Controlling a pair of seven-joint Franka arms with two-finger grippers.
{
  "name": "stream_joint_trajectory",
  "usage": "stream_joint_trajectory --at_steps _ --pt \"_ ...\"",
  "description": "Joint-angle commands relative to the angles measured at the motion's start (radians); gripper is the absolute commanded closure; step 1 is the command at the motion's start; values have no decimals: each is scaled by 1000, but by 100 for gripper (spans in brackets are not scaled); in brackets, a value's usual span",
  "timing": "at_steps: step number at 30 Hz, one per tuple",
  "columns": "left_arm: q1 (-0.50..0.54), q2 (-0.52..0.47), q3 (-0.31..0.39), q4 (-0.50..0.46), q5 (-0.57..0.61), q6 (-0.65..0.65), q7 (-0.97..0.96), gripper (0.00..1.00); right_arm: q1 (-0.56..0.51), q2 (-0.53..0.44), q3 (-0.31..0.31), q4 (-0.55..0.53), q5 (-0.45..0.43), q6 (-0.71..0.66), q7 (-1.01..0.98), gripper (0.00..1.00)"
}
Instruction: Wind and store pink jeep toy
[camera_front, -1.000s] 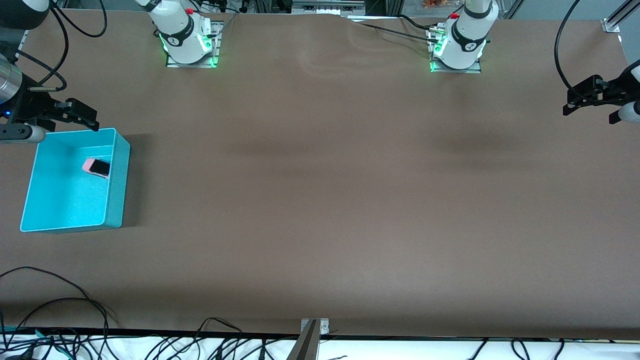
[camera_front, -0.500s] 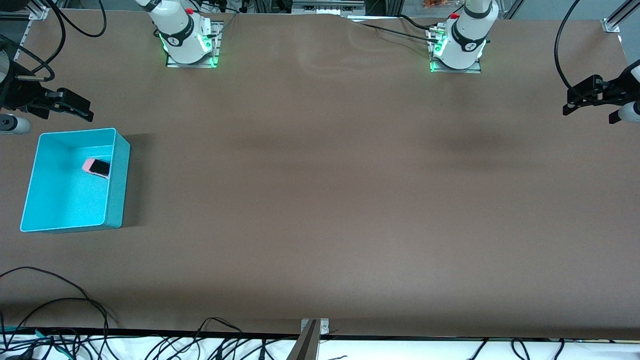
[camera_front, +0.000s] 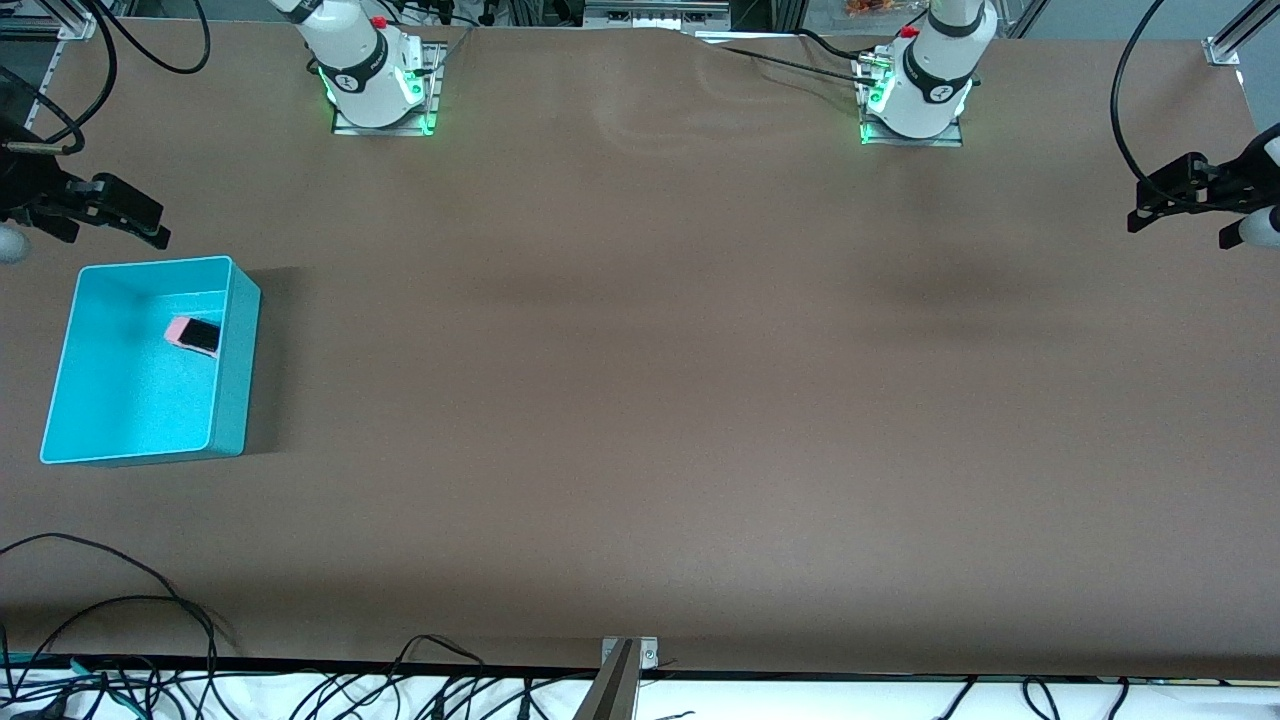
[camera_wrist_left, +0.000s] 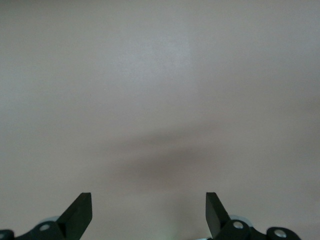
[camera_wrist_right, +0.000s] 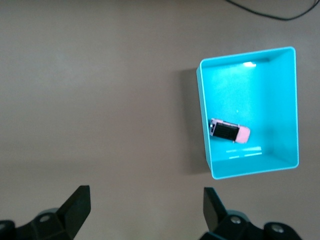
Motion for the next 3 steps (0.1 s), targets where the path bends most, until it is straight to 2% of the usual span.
stream_joint_trajectory --at_steps 1,3 --pt "10 17 0 51 3 -23 -4 0 6 15 -2 29 14 11 15 0" --pt "17 15 1 56 3 -24 -5 0 6 17 -2 29 16 7 12 0"
